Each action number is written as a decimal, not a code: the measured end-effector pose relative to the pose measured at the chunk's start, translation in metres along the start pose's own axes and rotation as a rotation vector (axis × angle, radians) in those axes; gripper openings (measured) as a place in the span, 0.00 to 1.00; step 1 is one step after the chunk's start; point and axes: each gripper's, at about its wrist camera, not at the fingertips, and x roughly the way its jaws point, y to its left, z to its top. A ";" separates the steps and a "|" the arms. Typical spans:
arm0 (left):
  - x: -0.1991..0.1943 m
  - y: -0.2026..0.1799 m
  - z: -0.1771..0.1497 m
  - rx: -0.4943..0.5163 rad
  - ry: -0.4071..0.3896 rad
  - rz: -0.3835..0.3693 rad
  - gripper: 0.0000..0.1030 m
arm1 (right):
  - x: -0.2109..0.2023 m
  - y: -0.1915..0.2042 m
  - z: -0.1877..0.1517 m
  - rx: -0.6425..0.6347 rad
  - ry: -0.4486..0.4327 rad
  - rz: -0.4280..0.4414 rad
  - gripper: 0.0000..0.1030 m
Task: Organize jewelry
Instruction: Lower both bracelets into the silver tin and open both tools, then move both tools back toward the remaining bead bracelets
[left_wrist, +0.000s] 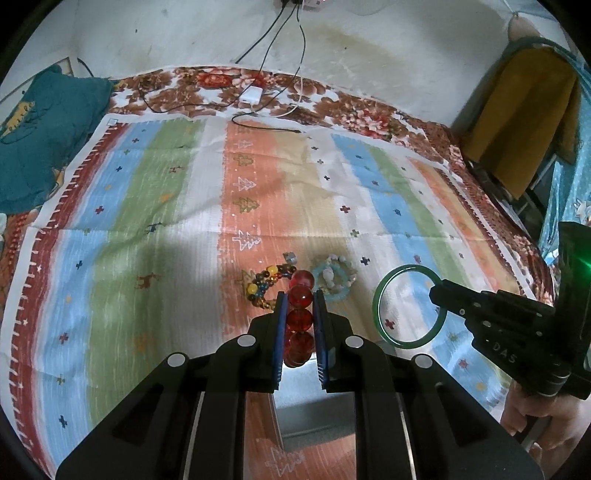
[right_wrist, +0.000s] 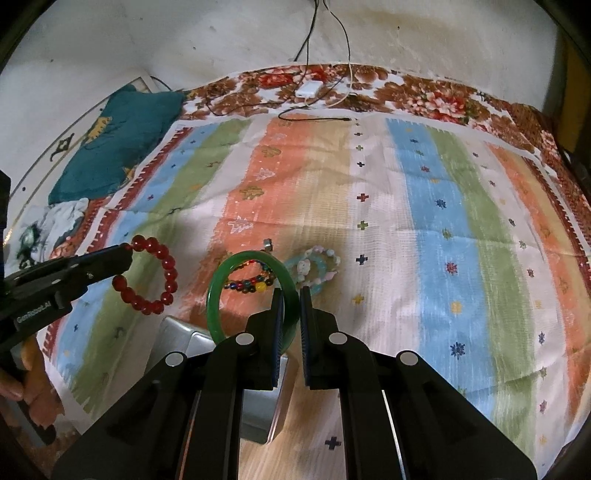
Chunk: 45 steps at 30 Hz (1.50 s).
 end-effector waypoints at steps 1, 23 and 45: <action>-0.002 0.000 -0.001 -0.001 -0.001 -0.004 0.13 | -0.002 0.002 -0.002 -0.005 0.000 0.005 0.09; -0.021 -0.016 -0.043 0.018 0.048 -0.070 0.13 | -0.001 0.022 -0.040 -0.025 0.104 0.106 0.14; 0.012 0.021 -0.029 -0.083 0.094 0.016 0.59 | 0.021 -0.008 -0.015 0.076 0.082 0.002 0.62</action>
